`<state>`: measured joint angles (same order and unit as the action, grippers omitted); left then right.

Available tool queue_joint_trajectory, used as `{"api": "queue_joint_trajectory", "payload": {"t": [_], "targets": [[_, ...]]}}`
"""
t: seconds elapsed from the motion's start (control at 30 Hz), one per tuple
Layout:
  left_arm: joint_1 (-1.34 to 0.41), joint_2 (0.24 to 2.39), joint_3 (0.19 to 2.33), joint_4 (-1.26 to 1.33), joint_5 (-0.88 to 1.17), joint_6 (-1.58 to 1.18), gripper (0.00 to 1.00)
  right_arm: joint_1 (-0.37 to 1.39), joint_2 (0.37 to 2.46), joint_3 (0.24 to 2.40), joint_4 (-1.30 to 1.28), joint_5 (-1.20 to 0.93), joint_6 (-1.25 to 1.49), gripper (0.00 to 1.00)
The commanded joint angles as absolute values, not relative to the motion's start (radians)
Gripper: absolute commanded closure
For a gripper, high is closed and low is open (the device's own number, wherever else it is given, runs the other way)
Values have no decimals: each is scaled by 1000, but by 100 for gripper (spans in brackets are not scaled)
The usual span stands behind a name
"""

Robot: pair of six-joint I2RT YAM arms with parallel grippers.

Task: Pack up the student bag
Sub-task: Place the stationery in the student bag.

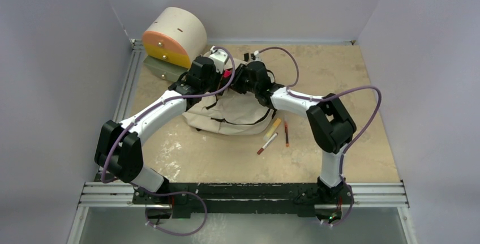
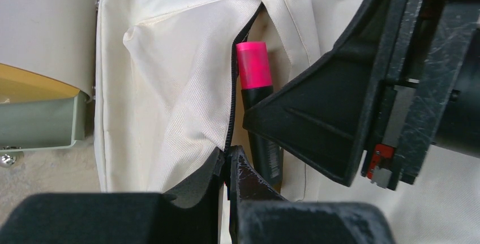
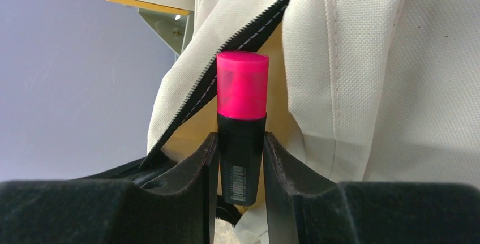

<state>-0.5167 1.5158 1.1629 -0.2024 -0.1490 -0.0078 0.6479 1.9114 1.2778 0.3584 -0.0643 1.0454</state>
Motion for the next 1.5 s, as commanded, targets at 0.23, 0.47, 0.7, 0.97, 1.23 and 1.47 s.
{"api": "queue_joint_trajectory", "payload": {"t": [0.23, 0.47, 0.7, 0.97, 1.23, 1.47], "targets": [[-500, 1485, 1198, -170, -139, -18, 100, 693, 1902, 1289, 386, -40, 1121, 91], [-498, 1483, 1201, -176, -136, -20, 100, 702, 1942, 1326, 403, -82, 1119, 88], [-499, 1483, 1200, -176, -136, -18, 100, 701, 1943, 1354, 396, -58, 1107, 54], [-499, 1480, 1201, -177, -130, -17, 100, 701, 1871, 1301, 326, -31, 1091, 44], [-499, 1482, 1200, -178, -129, -16, 100, 701, 1598, 1151, 156, 181, 987, 48], [-499, 1481, 1206, -184, -130, -17, 100, 696, 1293, 1018, -157, 488, 972, 48]]}}
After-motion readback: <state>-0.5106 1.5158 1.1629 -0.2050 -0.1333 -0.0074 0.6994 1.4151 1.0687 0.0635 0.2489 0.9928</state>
